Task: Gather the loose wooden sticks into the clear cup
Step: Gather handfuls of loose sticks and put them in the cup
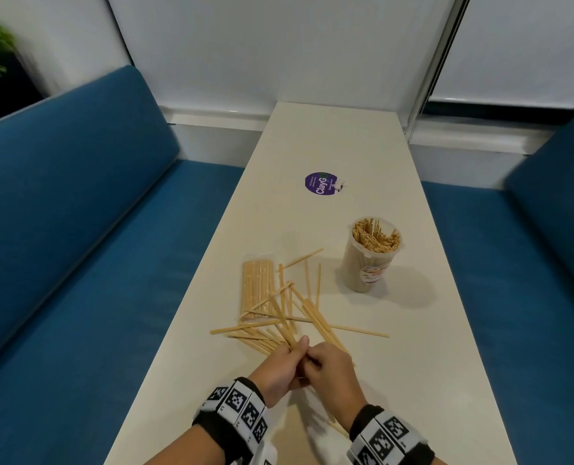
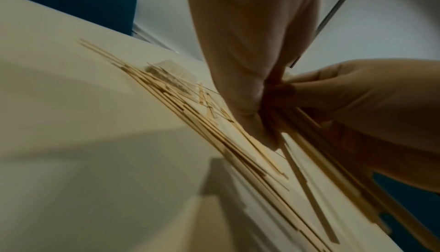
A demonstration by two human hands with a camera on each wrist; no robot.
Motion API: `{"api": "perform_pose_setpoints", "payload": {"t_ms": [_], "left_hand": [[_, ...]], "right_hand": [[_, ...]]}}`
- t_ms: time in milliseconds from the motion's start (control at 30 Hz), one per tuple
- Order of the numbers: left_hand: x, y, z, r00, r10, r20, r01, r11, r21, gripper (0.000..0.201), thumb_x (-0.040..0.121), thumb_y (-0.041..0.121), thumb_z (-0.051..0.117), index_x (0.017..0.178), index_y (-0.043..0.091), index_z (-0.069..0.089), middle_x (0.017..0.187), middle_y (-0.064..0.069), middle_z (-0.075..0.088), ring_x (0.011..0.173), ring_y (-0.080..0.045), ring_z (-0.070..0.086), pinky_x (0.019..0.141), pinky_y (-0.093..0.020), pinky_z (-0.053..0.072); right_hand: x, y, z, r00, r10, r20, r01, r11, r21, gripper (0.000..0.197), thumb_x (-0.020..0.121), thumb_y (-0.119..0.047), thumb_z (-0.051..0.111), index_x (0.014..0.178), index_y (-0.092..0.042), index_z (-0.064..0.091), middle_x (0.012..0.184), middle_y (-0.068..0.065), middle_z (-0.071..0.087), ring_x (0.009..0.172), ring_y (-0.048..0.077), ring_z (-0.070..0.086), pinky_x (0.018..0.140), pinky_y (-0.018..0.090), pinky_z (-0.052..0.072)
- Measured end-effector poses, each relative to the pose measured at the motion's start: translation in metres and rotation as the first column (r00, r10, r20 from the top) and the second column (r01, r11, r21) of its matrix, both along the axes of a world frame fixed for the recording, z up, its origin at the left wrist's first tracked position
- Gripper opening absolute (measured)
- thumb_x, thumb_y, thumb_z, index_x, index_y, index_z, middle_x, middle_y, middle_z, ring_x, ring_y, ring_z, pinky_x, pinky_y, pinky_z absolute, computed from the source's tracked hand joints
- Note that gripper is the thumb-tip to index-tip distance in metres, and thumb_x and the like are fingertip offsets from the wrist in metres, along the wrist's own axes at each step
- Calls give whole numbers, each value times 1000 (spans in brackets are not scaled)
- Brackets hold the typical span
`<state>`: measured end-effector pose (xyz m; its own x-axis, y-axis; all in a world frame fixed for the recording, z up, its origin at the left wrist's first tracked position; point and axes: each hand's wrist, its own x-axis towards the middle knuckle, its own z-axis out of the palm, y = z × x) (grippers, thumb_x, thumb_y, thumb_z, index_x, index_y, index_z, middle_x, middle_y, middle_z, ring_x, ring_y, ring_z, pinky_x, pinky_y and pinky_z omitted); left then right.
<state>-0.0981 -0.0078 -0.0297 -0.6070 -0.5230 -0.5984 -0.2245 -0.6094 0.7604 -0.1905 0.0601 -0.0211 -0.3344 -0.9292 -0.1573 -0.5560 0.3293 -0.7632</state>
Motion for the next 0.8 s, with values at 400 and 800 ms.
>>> {"api": "perform_pose_setpoints", "payload": {"t_ms": [400, 800], "left_hand": [[20, -16, -9, 949, 312, 56, -315, 945, 82, 33, 101, 30, 34, 86, 8, 54, 67, -8, 59, 63, -20, 57, 59, -30, 47], [31, -22, -12, 891, 448, 66, -448, 894, -18, 21, 100, 23, 39, 86, 10, 48, 61, 0, 33, 48, -9, 33, 44, -19, 33]], "right_hand": [[13, -3, 4, 979, 205, -8, -205, 977, -53, 21, 92, -20, 53, 95, -16, 73, 84, 2, 69, 70, 8, 54, 65, 11, 39], [-42, -26, -46, 892, -54, -448, 111, 989, 101, 25, 96, -21, 45, 116, -9, 54, 114, 8, 52, 103, 23, 47, 87, 29, 40]]}}
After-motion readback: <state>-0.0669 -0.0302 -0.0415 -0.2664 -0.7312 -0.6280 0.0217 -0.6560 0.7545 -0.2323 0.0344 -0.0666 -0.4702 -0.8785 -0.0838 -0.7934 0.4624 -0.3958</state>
